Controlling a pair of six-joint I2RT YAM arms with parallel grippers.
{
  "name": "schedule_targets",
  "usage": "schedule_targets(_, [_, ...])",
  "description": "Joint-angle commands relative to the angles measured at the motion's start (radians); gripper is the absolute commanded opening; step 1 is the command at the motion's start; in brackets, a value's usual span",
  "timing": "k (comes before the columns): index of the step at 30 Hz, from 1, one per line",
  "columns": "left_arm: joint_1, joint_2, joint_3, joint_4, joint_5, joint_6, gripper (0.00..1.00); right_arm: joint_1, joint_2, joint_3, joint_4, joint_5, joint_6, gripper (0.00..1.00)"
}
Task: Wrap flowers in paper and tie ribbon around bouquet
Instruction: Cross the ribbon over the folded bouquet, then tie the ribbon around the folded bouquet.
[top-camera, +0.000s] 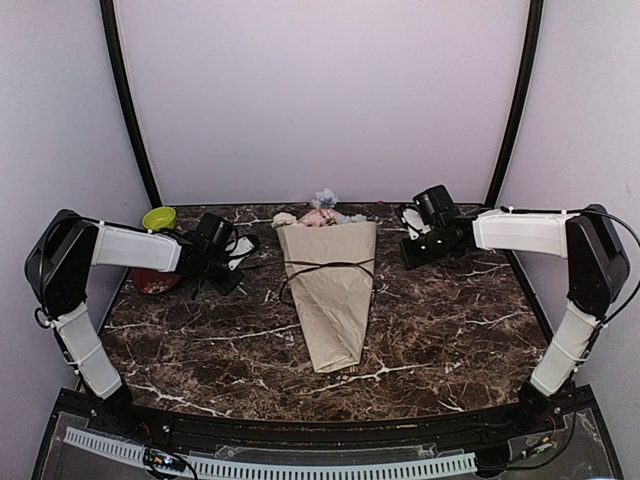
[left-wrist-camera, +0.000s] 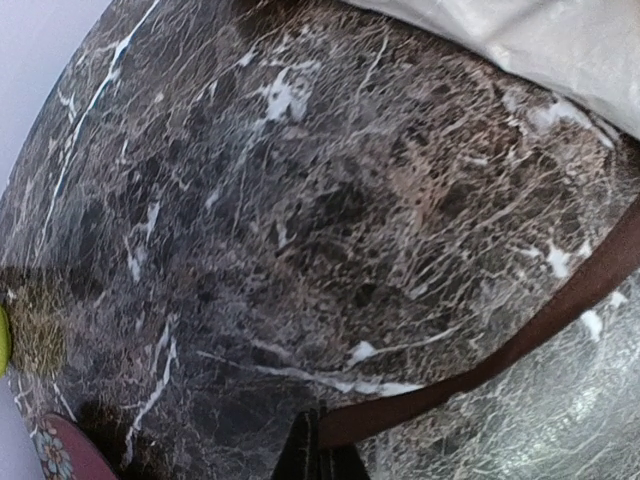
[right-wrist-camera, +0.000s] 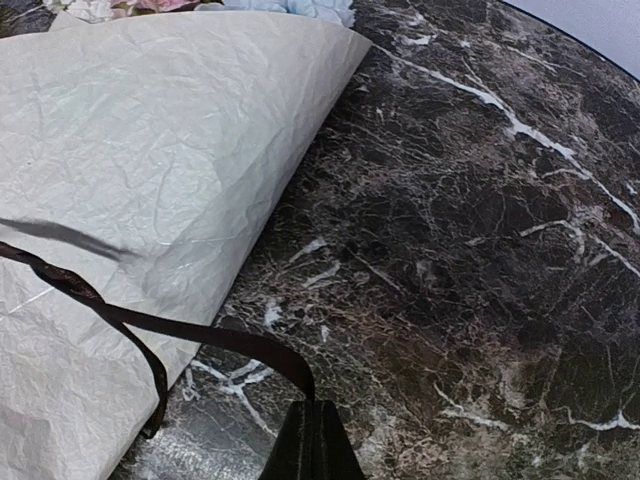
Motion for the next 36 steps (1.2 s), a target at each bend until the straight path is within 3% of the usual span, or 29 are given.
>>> schedule_targets(1, [0.007,-0.059,-0.027,-0.053,-0.046,-0.11,0.0,0.005,-0.016,0.003,0.074,-0.059,0.013,0.0])
schedule_targets(7, [0.005,-0.104,-0.026,-0.03,0.032,-0.124,0.0,0.02,-0.023,0.06,0.121,-0.141,-0.022,0.0])
schedule_targets(13, [0.002,-0.106,0.015,-0.04,0.113,-0.164,0.0,0.139,-0.061,0.13,0.192,-0.209,-0.113,0.0])
schedule_targets(26, [-0.073,-0.041,0.064,-0.06,0.139,-0.17,0.0,0.185,-0.218,0.166,0.457,-0.432,-0.05,0.0])
schedule_targets(36, [-0.082,-0.023,0.079,-0.063,0.162,-0.18,0.0,0.184,-0.139,0.236,0.431,-0.406,-0.03,0.0])
